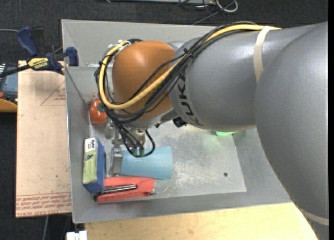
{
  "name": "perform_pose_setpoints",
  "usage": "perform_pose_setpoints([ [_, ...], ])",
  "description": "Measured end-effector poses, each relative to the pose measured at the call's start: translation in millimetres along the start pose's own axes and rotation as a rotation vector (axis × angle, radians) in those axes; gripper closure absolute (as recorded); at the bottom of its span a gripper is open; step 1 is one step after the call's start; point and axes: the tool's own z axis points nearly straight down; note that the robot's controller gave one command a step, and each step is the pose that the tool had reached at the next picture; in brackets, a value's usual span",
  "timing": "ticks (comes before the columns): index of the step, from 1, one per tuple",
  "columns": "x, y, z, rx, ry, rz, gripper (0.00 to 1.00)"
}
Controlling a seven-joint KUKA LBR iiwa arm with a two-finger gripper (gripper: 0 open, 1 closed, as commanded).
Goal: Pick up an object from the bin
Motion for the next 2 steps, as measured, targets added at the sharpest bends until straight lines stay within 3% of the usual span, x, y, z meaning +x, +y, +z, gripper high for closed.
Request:
perform_pose_setpoints([
  [1,29.5,-58.2,115.3,-0.004,0.004,0.002,0.00],
  [2,32.3,-62.5,58.0,-0.008,-0.015,-0.130,0.00],
])
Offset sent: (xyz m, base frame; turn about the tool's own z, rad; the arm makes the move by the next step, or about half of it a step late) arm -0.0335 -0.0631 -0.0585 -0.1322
